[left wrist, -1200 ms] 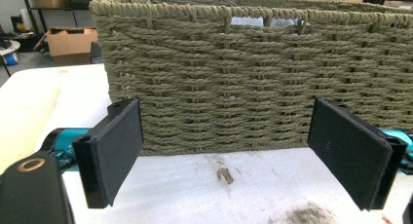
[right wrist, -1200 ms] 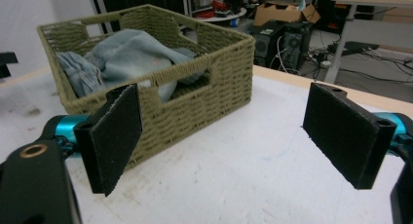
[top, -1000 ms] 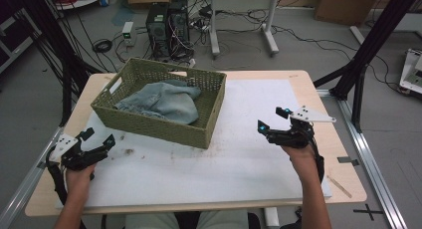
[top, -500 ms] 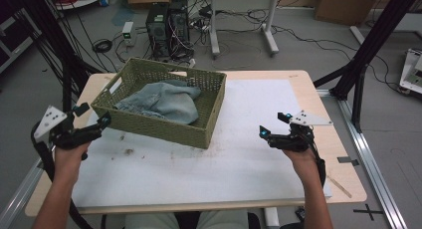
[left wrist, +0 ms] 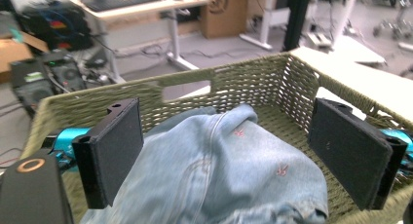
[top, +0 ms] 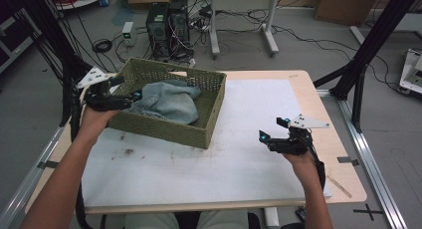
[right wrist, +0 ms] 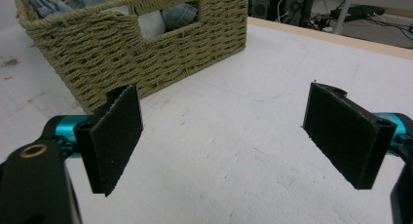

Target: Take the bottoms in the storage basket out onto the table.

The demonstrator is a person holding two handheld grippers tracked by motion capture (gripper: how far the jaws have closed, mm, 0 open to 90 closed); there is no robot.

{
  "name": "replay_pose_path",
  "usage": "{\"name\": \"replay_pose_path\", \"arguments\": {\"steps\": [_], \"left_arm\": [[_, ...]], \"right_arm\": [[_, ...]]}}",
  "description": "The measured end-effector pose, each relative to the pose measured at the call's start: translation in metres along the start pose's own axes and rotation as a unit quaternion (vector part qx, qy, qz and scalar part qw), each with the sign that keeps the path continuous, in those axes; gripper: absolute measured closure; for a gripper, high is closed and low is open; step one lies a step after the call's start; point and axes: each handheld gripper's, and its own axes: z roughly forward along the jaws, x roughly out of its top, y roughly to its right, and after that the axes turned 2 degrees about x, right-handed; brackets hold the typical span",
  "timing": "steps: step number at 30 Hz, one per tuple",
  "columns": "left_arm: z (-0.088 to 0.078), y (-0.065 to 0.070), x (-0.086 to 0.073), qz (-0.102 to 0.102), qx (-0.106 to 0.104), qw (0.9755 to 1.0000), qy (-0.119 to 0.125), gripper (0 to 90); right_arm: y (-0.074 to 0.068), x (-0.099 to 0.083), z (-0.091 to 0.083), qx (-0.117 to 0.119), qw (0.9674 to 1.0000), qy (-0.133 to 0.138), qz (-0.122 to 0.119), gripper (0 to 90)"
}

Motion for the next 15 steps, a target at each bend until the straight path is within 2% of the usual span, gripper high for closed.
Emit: {"name": "replay_pose_path", "arguments": {"steps": [5,7,11,15], "left_arm": [[0.03,0.0,0.01,0.007,-0.012,0.9994,-0.033,13.1],[0.041,0.001,0.014,0.012,-0.009,0.999,-0.041,13.1],[0.065,0.0,0.018,0.016,-0.001,0.9977,-0.065,13.2],[0.088,0.001,0.018,0.016,-0.01,0.9954,-0.094,13.1]], "right_arm": [[0.001,0.001,-0.004,0.004,0.9999,0.011,0.001,14.9],[0.002,0.002,-0.006,0.004,0.9998,0.016,0.005,14.9],[0.004,0.001,-0.01,0.002,0.9997,0.022,0.008,14.8],[0.006,0.001,-0.014,-0.001,0.9995,0.028,0.013,14.8]]}}
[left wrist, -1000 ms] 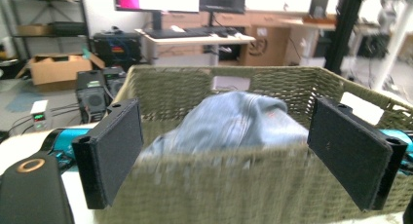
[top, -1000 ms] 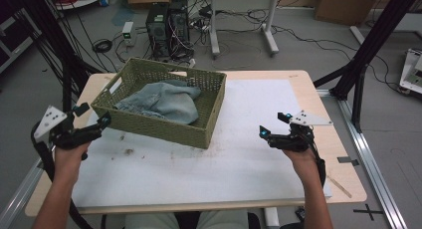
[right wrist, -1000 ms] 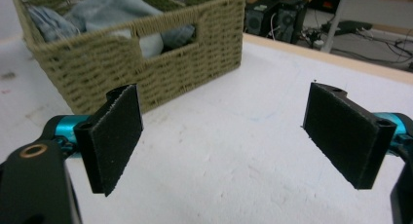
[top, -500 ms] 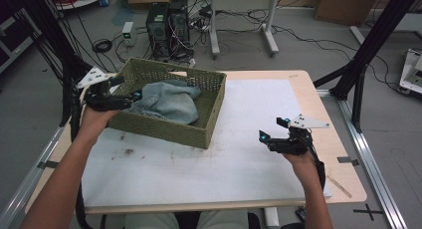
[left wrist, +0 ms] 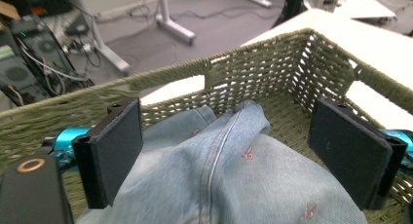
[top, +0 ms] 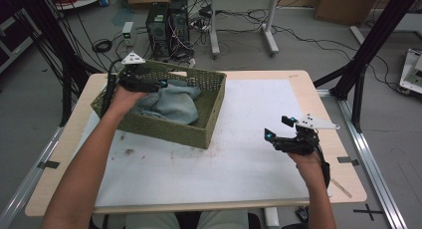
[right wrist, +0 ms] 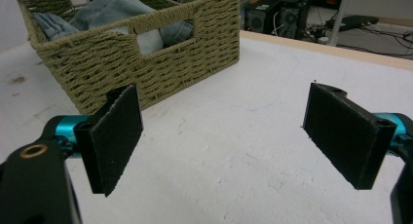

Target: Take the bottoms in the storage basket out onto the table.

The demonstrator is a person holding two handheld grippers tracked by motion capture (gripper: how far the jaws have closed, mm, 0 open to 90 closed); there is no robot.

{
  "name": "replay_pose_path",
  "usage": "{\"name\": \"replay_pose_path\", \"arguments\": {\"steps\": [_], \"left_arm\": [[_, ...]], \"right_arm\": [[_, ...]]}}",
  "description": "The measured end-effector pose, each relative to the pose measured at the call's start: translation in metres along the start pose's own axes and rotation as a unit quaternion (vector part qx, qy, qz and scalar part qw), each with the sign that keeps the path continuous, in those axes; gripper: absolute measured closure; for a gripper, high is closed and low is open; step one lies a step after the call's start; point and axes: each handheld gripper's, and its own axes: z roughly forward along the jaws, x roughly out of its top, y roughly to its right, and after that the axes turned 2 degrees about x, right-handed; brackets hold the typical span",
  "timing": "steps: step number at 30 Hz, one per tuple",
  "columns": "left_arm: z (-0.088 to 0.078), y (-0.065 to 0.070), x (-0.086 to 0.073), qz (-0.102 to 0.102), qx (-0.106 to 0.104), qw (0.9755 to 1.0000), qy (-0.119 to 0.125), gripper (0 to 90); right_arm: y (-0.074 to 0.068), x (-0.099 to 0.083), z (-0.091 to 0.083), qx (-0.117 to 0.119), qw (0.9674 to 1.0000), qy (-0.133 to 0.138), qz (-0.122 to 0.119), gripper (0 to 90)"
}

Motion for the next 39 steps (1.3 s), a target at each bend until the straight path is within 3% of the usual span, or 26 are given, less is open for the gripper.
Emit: {"name": "replay_pose_path", "arguments": {"steps": [4,9,14,18,21,23,32,35,37,39], "left_arm": [[0.017,-0.002,-0.003,-0.004,0.005,0.9998,-0.017,13.1],[0.038,-0.007,-0.016,-0.012,0.02,0.9976,-0.066,13.1],[0.053,-0.01,-0.026,-0.018,0.039,0.9922,-0.117,13.1],[0.057,-0.014,-0.029,-0.034,0.049,0.9881,-0.142,13.3],[0.061,-0.018,-0.032,-0.054,0.045,0.9828,-0.17,14.0],[0.065,-0.018,-0.034,-0.065,0.039,0.9774,-0.197,14.0],[0.088,-0.011,-0.042,-0.055,0.017,0.9537,-0.295,13.7],[0.095,-0.007,-0.043,-0.045,0.024,0.9474,-0.316,13.8],[0.098,-0.005,-0.044,-0.036,0.028,0.9431,-0.329,18.9],[0.098,-0.005,-0.043,-0.037,0.031,0.9407,-0.336,33.6]], "right_arm": [[0.001,0.0,-0.003,0.0,1.0,0.007,0.003,14.9],[0.004,0.0,-0.005,-0.003,0.9999,0.009,0.006,14.9],[0.005,0.0,-0.007,-0.006,0.9999,0.014,0.007,14.9],[0.006,0.0,-0.009,-0.008,0.9998,0.019,0.007,14.9],[0.005,0.0,-0.011,-0.006,0.9997,0.022,0.008,14.9],[0.006,0.0,-0.011,-0.008,0.9997,0.024,0.008,14.9],[0.01,0.0,-0.016,-0.013,0.9992,0.035,0.017,14.9],[0.01,0.0,-0.016,-0.013,0.9992,0.034,0.017,14.9],[0.01,0.0,-0.017,-0.013,0.9992,0.033,0.017,14.9],[0.011,0.0,-0.017,-0.013,0.9992,0.035,0.016,14.9]]}}
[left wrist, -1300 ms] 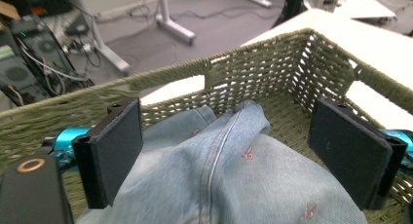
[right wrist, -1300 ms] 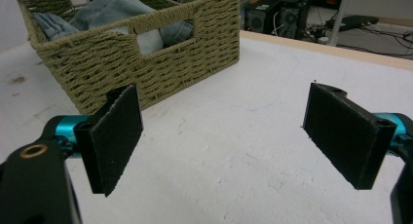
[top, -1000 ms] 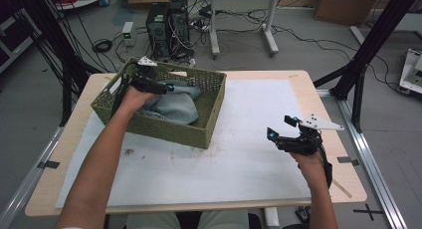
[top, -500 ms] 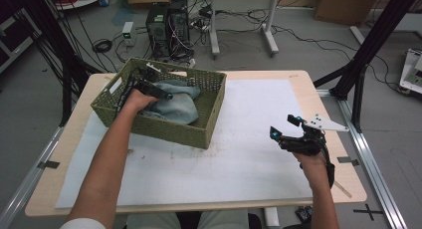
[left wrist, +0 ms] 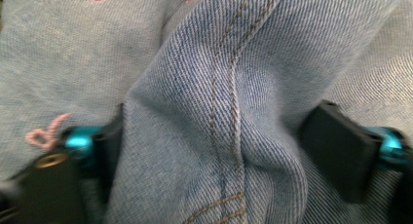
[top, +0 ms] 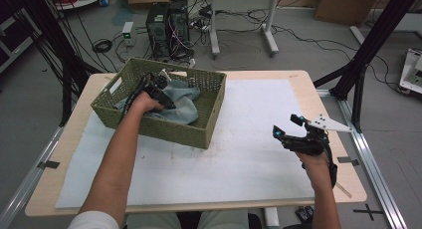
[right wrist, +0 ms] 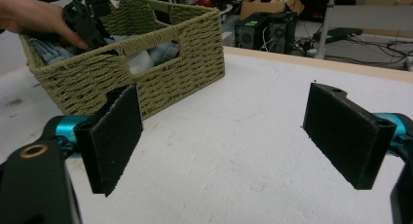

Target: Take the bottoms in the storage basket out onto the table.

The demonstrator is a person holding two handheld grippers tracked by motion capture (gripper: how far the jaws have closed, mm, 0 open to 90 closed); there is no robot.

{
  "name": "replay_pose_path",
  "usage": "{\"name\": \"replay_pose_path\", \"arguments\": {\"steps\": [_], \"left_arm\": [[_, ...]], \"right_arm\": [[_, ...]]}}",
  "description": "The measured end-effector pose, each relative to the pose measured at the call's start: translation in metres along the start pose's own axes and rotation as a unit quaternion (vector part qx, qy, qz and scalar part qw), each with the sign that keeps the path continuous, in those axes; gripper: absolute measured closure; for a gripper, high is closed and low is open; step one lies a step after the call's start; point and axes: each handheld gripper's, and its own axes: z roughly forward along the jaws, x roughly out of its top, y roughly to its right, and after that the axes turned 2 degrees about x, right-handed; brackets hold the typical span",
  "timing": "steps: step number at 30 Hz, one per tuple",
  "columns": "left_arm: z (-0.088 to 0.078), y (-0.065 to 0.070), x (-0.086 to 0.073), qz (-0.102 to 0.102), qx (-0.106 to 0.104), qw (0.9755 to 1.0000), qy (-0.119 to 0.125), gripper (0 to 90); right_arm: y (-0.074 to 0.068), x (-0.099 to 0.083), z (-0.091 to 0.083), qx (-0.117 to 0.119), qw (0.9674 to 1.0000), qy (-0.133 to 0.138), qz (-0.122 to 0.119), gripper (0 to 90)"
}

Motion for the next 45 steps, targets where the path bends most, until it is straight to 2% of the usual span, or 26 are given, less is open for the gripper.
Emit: {"name": "replay_pose_path", "arguments": {"steps": [1,2,3,4,8,10,11,12,15,17,20,23,26,27,30,31,33,36,37,38,39,40,41,44,45], "left_arm": [[-0.001,-0.001,0.0,-0.001,-0.001,1.0,-0.001,56.2],[-0.003,-0.002,0.0,-0.003,-0.007,1.0,0.001,56.2],[-0.006,-0.004,0.0,-0.007,-0.015,0.9998,0.007,66.8],[-0.008,-0.005,0.0,-0.015,-0.022,0.9996,0.014,72.5],[-0.021,-0.014,-0.001,-0.039,-0.045,0.9962,0.064,75.5],[-0.032,-0.018,-0.003,-0.054,-0.055,0.9905,0.114,75.9],[-0.04,-0.02,-0.006,-0.06,-0.058,0.9848,0.152,76.0],[-0.045,-0.021,-0.007,-0.061,-0.061,0.9812,0.172,76.1],[-0.063,-0.026,-0.016,-0.065,-0.073,0.9639,0.248,76.2],[-0.074,-0.03,-0.023,-0.075,-0.084,0.9509,0.289,76.2],[-0.089,-0.035,-0.032,-0.087,-0.102,0.9289,0.345,76.2],[-0.103,-0.038,-0.038,-0.088,-0.111,0.9096,0.391,76.2],[-0.119,-0.04,-0.041,-0.095,-0.123,0.887,0.435,76.2],[-0.125,-0.041,-0.041,-0.094,-0.125,0.8805,0.448,76.3],[-0.144,-0.041,-0.041,-0.089,-0.125,0.8655,0.477,76.3],[-0.151,-0.042,-0.042,-0.084,-0.124,0.8617,0.485,76.4],[-0.16,-0.042,-0.043,-0.074,-0.119,0.8609,0.489,76.4],[-0.171,-0.042,-0.045,-0.066,-0.115,0.8559,0.5,76.5],[-0.173,-0.042,-0.045,-0.062,-0.114,0.8554,0.502,76.5],[-0.174,-0.04,-0.045,-0.059,-0.115,0.8553,0.502,76.5],[-0.174,-0.039,-0.046,-0.052,-0.114,0.858,0.498,76.5],[-0.175,-0.036,-0.045,-0.045,-0.114,0.8593,0.497,76.5],[-0.175,-0.035,-0.045,-0.043,-0.116,0.8587,0.497,76.5],[-0.181,-0.033,-0.045,-0.043,-0.124,0.85,0.51,76.5],[-0.185,-0.033,-0.045,-0.044,-0.126,0.8464,0.516,76.5]], "right_arm": [[0.0,0.0,-0.001,-0.001,1.0,0.001,0.002,14.9],[0.0,0.0,-0.001,-0.001,1.0,0.001,0.002,14.9],[0.001,0.0,-0.002,-0.001,1.0,0.002,0.002,14.9],[0.001,0.0,-0.003,-0.002,1.0,0.002,0.005,14.9],[0.003,-0.001,-0.008,-0.006,0.9999,0.005,0.01,14.9],[0.004,0.0,-0.01,-0.008,0.9999,0.008,0.012,14.9],[0.004,0.0,-0.011,-0.008,0.9998,0.009,0.013,14.9],[0.005,0.0,-0.012,-0.009,0.9998,0.012,0.012,15.0],[0.003,0.001,-0.014,-0.008,0.9997,0.017,0.014,15.1],[0.003,0.001,-0.014,-0.008,0.9997,0.018,0.013,15.1],[0.003,0.002,-0.014,-0.006,0.9997,0.02,0.012,15.1],[0.002,0.003,-0.012,-0.003,0.9997,0.021,0.013,15.1],[0.002,0.003,-0.011,0.0,0.9997,0.021,0.014,15.1],[0.002,0.004,-0.01,0.0,0.9997,0.022,0.013,15.1],[0.002,0.004,-0.01,0.0,0.9996,0.023,0.014,15.1],[0.002,0.004,-0.011,0.002,0.9996,0.023,0.014,15.1],[0.003,0.004,-0.012,0.0,0.9996,0.025,0.016,15.1],[0.004,0.003,-0.014,-0.001,0.9994,0.028,0.019,15.1],[0.005,0.003,-0.015,-0.001,0.9994,0.029,0.018,15.1],[0.005,0.003,-0.015,0.0,0.9994,0.029,0.019,15.1],[0.005,0.003,-0.016,-0.002,0.9994,0.029,0.02,15.1],[0.004,0.003,-0.016,-0.001,0.9994,0.029,0.02,15.1],[0.004,0.003,-0.016,0.0,0.9994,0.029,0.02,15.1],[0.004,0.003,-0.016,0.0,0.9993,0.029,0.022,15.1],[0.004,0.003,-0.015,0.0,0.9993,0.03,0.021,15.1]]}}
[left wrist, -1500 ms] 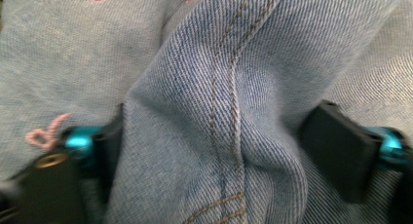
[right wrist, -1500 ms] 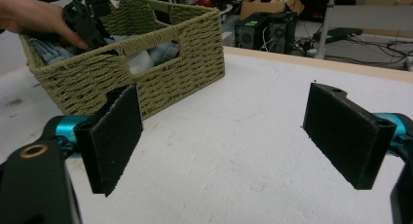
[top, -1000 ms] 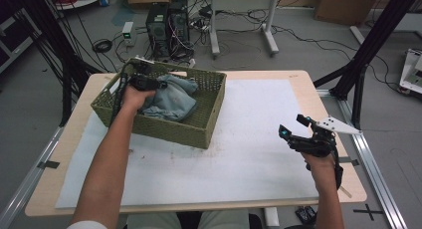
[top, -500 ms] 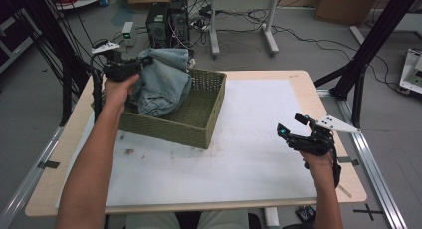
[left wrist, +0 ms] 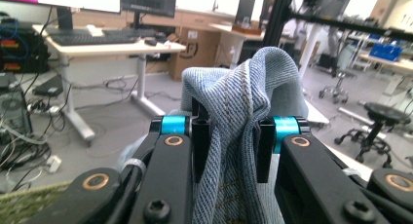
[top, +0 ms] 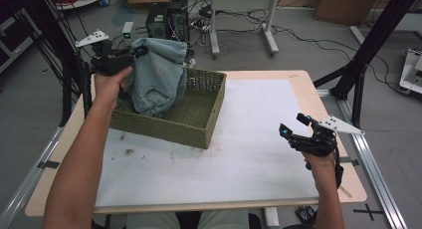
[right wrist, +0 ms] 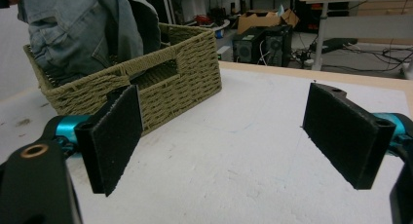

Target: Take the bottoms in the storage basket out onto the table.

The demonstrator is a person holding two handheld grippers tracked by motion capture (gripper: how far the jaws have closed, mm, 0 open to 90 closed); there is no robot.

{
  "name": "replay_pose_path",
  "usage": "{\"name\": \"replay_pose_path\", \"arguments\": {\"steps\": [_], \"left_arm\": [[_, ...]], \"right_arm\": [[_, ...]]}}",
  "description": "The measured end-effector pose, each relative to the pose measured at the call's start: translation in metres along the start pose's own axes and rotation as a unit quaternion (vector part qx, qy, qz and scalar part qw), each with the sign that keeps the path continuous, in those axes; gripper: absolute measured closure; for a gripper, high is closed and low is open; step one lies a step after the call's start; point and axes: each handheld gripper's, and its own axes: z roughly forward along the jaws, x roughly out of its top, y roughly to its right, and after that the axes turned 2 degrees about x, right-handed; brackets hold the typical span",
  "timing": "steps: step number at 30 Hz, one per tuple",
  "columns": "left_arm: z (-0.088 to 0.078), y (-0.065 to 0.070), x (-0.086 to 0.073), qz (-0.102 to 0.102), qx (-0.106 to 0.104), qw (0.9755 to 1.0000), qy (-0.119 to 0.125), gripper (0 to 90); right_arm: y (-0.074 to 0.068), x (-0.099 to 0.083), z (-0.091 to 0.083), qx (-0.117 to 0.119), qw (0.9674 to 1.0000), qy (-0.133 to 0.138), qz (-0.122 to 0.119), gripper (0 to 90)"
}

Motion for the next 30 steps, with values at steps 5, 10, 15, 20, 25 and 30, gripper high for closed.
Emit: {"name": "replay_pose_path", "arguments": {"steps": [5,10,15,20,25,30], "left_arm": [[-0.02,-0.001,0.025,0.001,-0.001,0.9993,0.038,76.6],[-0.045,0.003,0.049,0.004,-0.01,0.9977,0.067,76.5],[-0.072,0.009,0.068,0.01,-0.015,0.9961,0.087,76.5],[-0.102,0.016,0.086,0.021,-0.018,0.9948,0.098,76.5],[-0.132,0.025,0.096,0.037,-0.026,0.9933,0.106,76.5],[-0.157,0.033,0.096,0.043,-0.042,0.9924,0.107,76.5]], "right_arm": [[0.001,-0.001,0.001,0.001,1.0,-0.003,-0.001,15.1],[0.0,-0.002,0.003,0.003,1.0,-0.005,0.002,15.1],[0.0,-0.001,0.002,0.004,1.0,-0.003,0.001,15.1],[-0.001,-0.001,0.0,0.005,1.0,0.0,0.004,15.1],[-0.002,0.0,0.0,0.006,1.0,0.004,0.004,15.1],[-0.003,0.001,-0.001,0.007,0.9999,0.007,0.003,15.1]]}}
